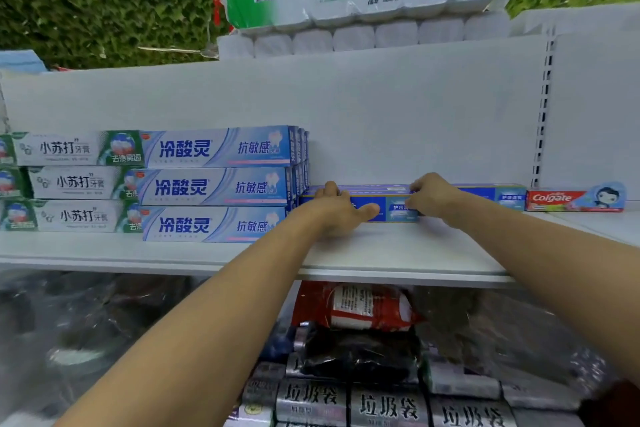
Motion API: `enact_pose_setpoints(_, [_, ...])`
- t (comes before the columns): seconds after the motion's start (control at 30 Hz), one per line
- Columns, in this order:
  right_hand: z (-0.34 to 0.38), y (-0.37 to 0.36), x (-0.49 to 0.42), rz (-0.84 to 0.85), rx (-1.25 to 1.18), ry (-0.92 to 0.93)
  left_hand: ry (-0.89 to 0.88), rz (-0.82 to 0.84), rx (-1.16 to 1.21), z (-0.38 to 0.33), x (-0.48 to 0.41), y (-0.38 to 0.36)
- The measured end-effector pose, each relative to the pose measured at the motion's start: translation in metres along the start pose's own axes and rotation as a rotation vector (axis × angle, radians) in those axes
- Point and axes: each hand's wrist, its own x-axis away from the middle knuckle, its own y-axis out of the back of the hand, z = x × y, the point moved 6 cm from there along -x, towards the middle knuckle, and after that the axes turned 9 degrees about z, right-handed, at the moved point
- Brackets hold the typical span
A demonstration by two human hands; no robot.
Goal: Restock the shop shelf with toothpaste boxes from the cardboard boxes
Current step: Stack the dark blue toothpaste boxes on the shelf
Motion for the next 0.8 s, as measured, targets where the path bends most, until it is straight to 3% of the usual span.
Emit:
enact_pose_setpoints(0.2, [-0.005, 0.003, 0.025, 0.077, -0.034, 0.004, -0.04, -0.034, 0.068, 0.002, 0.003, -0.001])
enact_pose_setpoints(0.43, [-0.003, 0.011, 0.073, -0.033, 0.195, 0.156, -0.212, -0.342, 0.186, 0.002, 0.034, 0.007])
enact_pose_setpoints(0.8, [-0.003, 0.027, 0.189, -0.285, 0.303, 0.381, -0.297, -0.562, 0.347, -0.017, 0.136, -0.017])
